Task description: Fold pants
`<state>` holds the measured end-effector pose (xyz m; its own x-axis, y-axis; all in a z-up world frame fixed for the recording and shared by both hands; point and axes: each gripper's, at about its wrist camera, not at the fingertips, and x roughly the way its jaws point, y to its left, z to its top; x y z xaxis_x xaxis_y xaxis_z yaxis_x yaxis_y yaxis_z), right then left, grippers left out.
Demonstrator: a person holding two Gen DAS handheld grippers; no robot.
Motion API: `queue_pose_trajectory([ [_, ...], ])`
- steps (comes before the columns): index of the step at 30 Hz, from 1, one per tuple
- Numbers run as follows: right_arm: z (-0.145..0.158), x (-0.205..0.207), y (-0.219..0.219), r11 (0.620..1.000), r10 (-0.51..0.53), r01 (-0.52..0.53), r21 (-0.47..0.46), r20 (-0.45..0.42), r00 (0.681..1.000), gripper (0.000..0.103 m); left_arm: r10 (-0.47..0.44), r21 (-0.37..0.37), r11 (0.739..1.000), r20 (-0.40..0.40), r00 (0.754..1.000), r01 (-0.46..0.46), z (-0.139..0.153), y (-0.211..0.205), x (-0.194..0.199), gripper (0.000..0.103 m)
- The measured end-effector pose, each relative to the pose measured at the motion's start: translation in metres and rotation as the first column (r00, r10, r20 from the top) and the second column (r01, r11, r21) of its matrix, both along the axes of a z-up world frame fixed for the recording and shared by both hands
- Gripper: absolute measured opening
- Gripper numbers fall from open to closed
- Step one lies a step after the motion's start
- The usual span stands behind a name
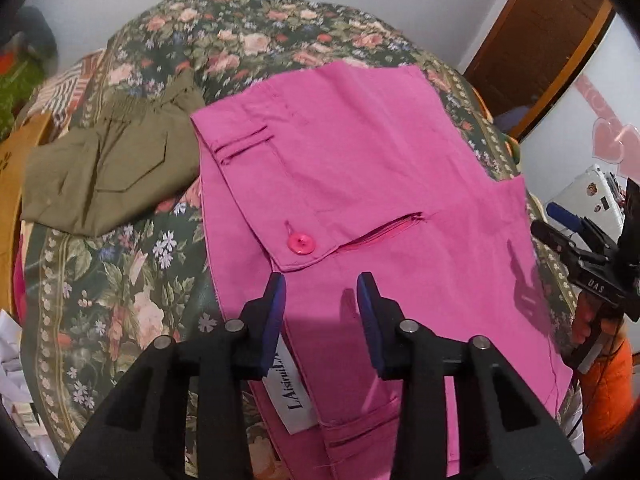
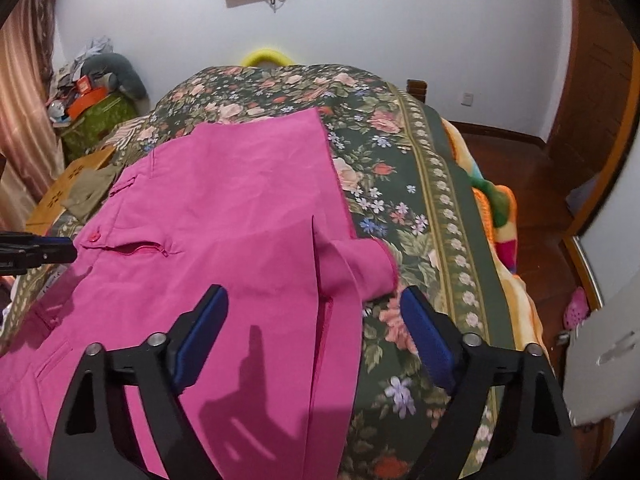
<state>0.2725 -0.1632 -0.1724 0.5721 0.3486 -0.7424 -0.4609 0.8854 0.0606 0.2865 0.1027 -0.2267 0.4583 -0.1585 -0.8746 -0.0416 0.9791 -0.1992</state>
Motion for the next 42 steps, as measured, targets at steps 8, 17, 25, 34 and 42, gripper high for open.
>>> queue_pose_trajectory([
  [8, -0.005, 0.022, 0.009, 1.0, 0.028, -0.028, 0.009, -0.024, 0.999, 0.079, 0.024, -0.013, 1.0, -0.052, 0.998, -0.025, -0.021, 0.004, 0.004, 0.04],
  [17, -0.029, 0.048, 0.021, 0.998, 0.033, -0.025, 0.055, -0.144, 0.989, 0.043, -0.013, 0.017, 1.0, -0.05, 0.999, 0.014, -0.022, -0.007, 0.018, 0.038],
  [25, -0.034, 0.05, 0.015, 0.999, 0.002, 0.004, 0.048, -0.118, 0.993, 0.004, -0.041, -0.01, 0.999, -0.045, 0.998, 0.041, -0.025, 0.003, 0.012, 0.006],
  [34, -0.047, 0.051, -0.005, 0.999, -0.044, 0.045, 0.004, -0.162, 0.986, 0.001, -0.02, 0.128, 0.992, -0.025, 1.0, 0.023, -0.022, -0.001, 0.001, 0.006],
  [42, -0.006, 0.049, -0.02, 0.998, -0.055, 0.055, 0.001, -0.122, 0.991, 0.013, 0.024, 0.075, 0.997, 0.001, 1.0, -0.024, 0.0, 0.016, -0.001, 0.019],
])
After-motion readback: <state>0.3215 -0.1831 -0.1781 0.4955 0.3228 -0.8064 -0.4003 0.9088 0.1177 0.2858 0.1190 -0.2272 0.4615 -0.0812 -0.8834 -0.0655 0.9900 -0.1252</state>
